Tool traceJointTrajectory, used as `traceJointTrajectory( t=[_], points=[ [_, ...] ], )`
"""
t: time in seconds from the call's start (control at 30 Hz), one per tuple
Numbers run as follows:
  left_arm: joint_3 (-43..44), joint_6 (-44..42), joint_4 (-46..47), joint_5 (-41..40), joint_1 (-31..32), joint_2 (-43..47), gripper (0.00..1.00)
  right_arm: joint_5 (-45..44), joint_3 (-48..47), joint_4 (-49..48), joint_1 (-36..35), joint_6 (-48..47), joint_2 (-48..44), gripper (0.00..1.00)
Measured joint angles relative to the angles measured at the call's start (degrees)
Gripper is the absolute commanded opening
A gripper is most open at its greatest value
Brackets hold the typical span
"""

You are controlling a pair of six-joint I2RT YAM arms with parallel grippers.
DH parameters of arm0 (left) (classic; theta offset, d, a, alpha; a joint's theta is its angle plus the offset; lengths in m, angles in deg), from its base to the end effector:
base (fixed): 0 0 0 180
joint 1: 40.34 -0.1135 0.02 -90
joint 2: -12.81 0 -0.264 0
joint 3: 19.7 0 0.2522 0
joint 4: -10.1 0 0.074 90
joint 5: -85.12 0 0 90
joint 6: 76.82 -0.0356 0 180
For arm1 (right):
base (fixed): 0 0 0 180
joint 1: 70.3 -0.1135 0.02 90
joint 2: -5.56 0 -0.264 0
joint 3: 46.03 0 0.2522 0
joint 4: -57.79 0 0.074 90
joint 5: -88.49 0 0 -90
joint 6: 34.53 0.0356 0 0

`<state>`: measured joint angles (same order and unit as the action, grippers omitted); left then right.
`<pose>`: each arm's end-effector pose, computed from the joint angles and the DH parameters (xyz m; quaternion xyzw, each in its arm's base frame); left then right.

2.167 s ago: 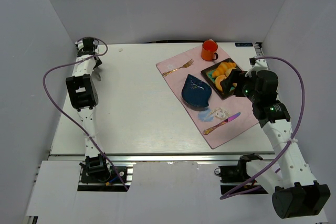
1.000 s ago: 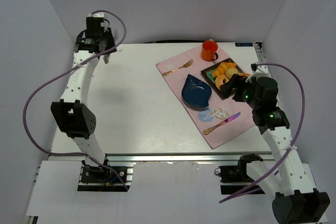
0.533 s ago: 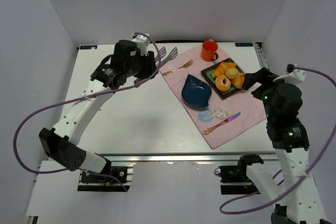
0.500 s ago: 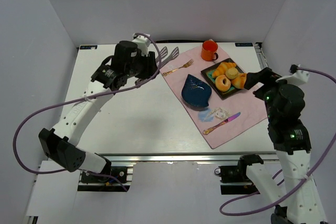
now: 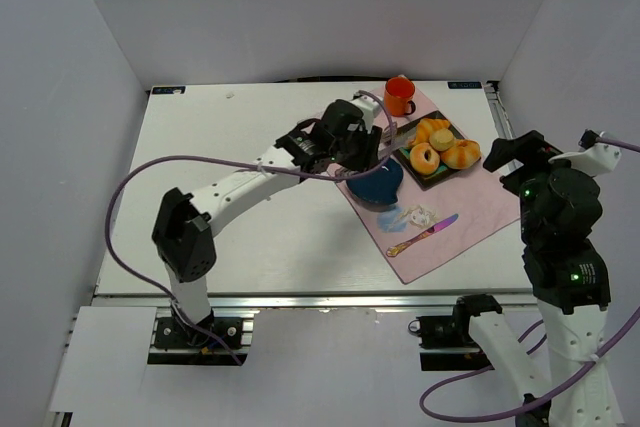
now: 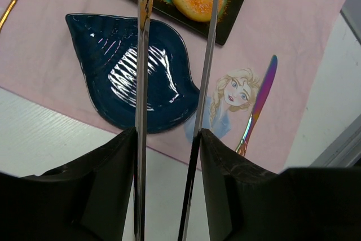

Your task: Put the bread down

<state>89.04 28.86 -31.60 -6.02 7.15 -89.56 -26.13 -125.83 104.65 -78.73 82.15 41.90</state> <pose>0.2820 -0.3066 0.3360 0.2390 0.8555 -0.2330 0.3958 0.0977 -0.0005 0.4371 0.2571 0.6789 0.0542 0.6856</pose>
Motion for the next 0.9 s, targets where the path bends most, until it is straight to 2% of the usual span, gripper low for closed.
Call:
traceJointTrajectory(
  t=[0.57,0.9],
  points=[
    [20.92,-0.17,3.43,-1.75,4.04,-22.14,0.57,-0.72,-1.68,0.22,0.0,-0.81,-0.61,0.89],
    [21.27,-1.29,6.19,-4.96,6.27,-27.67,0.58,-0.5,-0.55,-0.66,0.0,-2.86,-0.63,0.89]
  ],
)
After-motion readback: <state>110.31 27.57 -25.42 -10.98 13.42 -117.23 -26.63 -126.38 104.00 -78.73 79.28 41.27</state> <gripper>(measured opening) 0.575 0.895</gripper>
